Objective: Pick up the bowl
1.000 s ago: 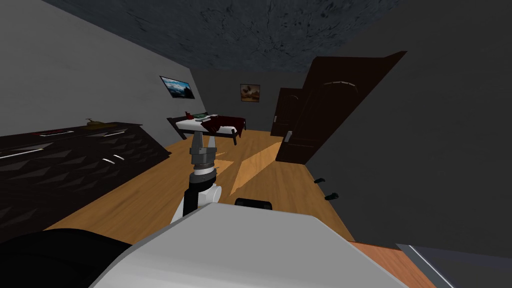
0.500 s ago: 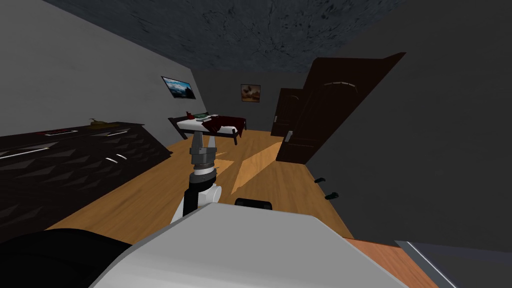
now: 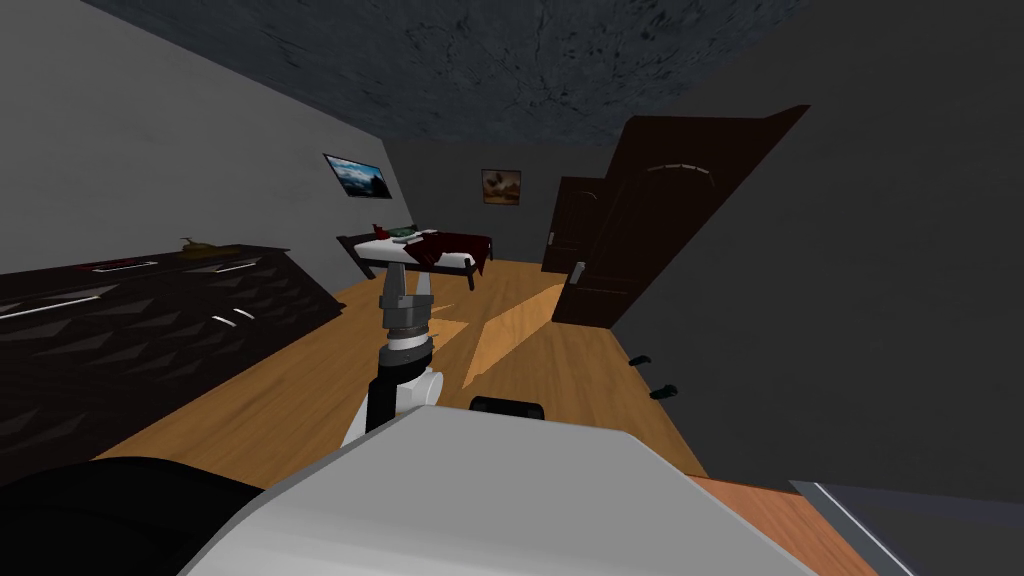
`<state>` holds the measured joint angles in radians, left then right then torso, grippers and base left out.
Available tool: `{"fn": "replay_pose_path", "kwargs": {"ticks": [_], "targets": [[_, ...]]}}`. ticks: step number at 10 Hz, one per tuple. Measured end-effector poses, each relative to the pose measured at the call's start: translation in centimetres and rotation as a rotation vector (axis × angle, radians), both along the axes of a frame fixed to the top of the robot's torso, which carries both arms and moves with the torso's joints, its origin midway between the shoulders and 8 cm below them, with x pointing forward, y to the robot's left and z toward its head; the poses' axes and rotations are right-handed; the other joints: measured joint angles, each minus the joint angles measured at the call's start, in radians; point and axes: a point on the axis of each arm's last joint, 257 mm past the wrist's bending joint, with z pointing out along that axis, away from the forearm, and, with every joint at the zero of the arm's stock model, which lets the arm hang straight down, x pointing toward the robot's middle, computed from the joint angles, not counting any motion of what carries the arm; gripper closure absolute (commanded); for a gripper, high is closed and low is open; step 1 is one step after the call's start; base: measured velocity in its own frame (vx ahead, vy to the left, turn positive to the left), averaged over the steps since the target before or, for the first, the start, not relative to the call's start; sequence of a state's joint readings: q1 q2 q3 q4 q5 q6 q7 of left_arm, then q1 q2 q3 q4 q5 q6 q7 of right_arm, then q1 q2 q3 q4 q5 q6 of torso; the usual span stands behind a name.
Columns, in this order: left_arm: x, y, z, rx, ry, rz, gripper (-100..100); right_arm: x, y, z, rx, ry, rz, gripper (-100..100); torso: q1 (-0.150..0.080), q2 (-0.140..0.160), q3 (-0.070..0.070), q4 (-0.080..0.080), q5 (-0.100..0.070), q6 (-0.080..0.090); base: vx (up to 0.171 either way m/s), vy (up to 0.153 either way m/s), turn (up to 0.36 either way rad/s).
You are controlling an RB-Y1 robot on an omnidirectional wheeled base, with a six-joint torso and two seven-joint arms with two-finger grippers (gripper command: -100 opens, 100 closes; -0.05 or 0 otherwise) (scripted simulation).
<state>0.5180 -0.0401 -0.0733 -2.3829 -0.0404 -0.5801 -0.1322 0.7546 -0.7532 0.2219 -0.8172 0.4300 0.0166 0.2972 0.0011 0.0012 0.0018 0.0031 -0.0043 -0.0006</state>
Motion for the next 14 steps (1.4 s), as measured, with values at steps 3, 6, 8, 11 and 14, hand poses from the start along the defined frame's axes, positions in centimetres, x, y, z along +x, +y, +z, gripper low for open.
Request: {"fn": "replay_pose_path", "kwargs": {"ticks": [3, 6, 8, 11, 14], "targets": [[0.0, 0.0, 0.0, 0.000, 0.000, 0.000, 0, 0.1, 2.0, -0.9, 0.028, -0.033, 0.009, 100, -0.004, -0.004, -0.001, 0.002, -0.004, -0.003, 0.053, -0.049, -0.008], [0.0, 0.0, 0.0, 0.000, 0.000, 0.000, 0, 0.8, 3.6, -1.5, 0.039, -0.075, 0.021, 100, -0.007, -0.005, 0.000, 0.005, -0.012, -0.006, 0.046, -0.041, -0.003], [0.0, 0.0, 0.0, 0.000, 0.000, 0.000, 0, 1.0, 5.6, -1.8, 0.062, -0.106, 0.027, 100, -0.008, -0.006, 0.000, 0.006, -0.016, -0.007, 0.045, -0.038, -0.010], [0.0, 0.0, 0.0, 0.000, 0.000, 0.000, 0, 0.9, 6.2, -1.7, 0.058, -0.121, 0.043, 100, -0.009, -0.006, 0.001, 0.008, -0.016, -0.008, 0.038, -0.030, -0.006], [0.0, 0.0, 0.0, 0.000, 0.000, 0.000, 0, 0.7, 6.3, -1.6, 0.047, -0.129, 0.053, 100, -0.012, -0.003, 0.003, 0.009, -0.017, -0.010, 0.010, -0.008, 0.002]]}}
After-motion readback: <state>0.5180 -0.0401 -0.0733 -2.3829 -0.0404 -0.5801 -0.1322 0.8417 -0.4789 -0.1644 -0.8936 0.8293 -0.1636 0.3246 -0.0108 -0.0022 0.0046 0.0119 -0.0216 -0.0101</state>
